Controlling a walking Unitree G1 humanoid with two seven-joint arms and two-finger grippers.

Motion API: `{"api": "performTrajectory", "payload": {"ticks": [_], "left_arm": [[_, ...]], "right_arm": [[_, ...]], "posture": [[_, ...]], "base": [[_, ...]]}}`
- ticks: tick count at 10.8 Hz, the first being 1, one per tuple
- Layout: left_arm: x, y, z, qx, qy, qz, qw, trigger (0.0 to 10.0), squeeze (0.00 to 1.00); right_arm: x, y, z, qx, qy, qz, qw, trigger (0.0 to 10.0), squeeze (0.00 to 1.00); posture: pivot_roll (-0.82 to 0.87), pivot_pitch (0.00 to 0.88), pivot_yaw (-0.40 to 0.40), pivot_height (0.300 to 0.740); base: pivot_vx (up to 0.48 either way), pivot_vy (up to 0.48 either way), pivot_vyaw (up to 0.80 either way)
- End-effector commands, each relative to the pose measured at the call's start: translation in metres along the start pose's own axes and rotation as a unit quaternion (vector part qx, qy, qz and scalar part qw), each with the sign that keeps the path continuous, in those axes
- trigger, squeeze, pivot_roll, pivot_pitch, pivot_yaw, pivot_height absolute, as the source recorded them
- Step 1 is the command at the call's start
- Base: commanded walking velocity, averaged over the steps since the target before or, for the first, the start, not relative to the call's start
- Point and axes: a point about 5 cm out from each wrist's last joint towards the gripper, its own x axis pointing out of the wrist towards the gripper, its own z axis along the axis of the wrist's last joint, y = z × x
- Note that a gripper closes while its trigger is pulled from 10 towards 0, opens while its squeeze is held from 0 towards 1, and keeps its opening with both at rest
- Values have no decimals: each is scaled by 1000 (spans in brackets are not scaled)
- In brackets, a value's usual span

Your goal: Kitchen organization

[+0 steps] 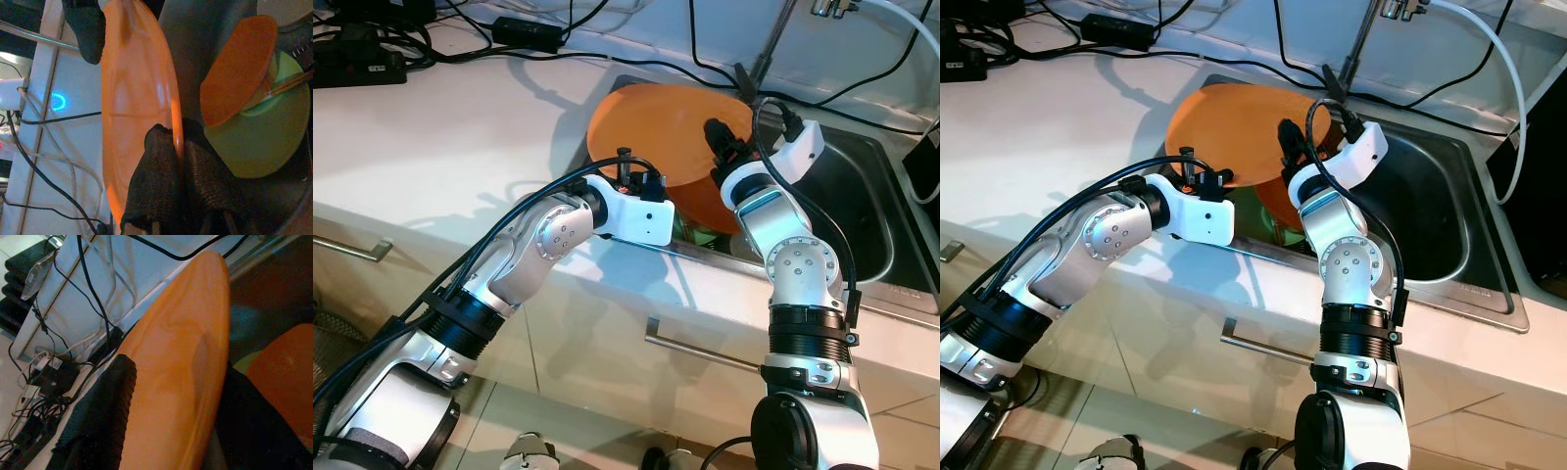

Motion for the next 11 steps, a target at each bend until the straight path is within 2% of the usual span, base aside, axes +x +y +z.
{"api": "performTrajectory", "payload": {"ticks": [1,11], "left_arm": [[0,10,9,16,-18,21,999,10000,0],[-1,15,4,25,-5,42,999,10000,0]], "right_arm": [[3,9,1,18,-5,9,1000,0,0],[3,8,-1,44,2,10,999,0,0]], "posture": [[64,82,-129,740],[65,82,-129,740]], "base": [[0,0,0],[0,0,0]]}}
